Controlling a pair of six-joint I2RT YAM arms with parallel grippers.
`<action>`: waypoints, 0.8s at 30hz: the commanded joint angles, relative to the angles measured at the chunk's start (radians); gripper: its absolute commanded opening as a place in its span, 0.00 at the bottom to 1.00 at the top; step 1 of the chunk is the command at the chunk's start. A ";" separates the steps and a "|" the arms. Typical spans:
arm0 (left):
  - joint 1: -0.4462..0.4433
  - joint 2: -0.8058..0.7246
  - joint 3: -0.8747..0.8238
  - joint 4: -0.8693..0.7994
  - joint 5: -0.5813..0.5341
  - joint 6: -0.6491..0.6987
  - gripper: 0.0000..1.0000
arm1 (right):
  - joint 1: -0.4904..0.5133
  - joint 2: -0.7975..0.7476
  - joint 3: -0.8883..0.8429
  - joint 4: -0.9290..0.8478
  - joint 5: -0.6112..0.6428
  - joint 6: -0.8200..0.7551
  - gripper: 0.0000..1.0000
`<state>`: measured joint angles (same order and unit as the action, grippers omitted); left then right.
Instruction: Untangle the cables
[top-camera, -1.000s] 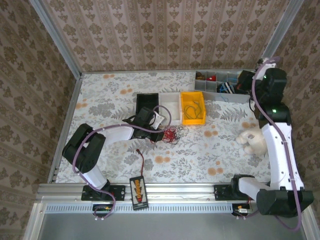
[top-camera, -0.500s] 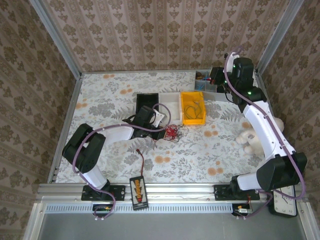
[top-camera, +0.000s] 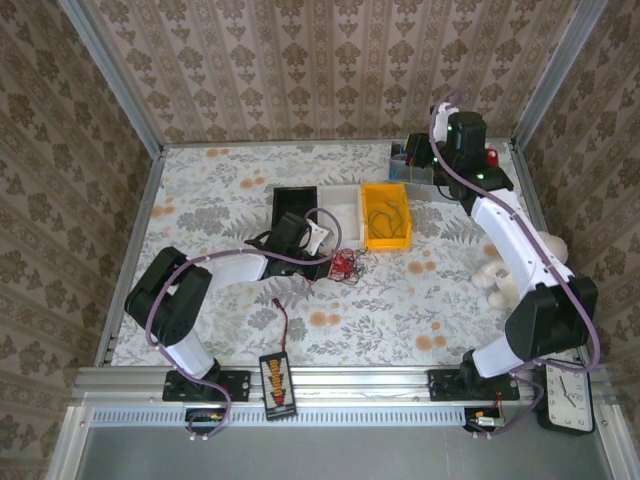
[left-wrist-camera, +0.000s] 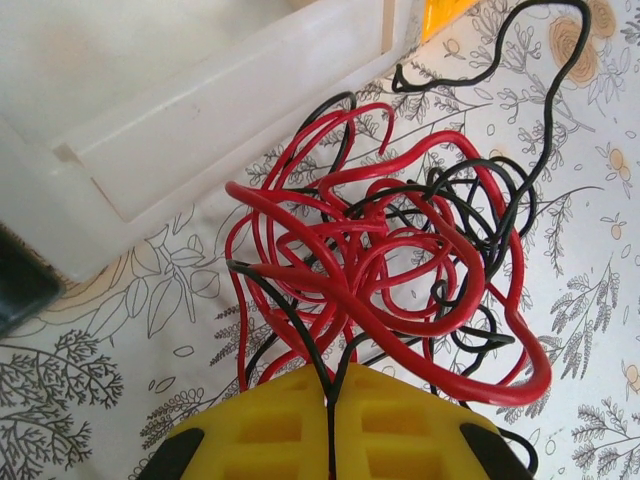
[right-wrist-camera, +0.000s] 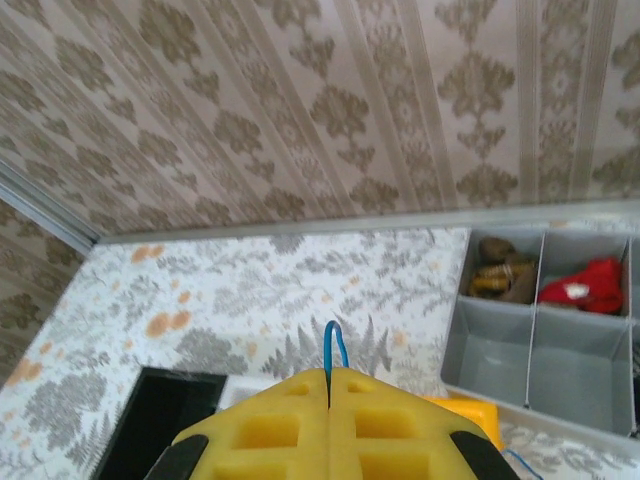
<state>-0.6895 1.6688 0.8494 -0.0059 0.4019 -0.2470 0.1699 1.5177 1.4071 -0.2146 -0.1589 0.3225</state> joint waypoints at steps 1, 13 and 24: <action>-0.003 0.003 -0.012 0.015 0.020 -0.017 0.00 | 0.012 0.043 -0.043 0.022 -0.018 0.026 0.00; -0.009 0.008 -0.009 0.010 0.017 -0.017 0.00 | 0.063 0.157 -0.115 -0.002 0.095 0.046 0.00; -0.013 0.009 0.004 -0.010 0.012 -0.015 0.00 | 0.101 0.308 -0.055 -0.068 0.310 0.078 0.07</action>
<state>-0.6941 1.6691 0.8444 -0.0067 0.4011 -0.2516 0.2604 1.7924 1.3087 -0.2321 0.0566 0.3775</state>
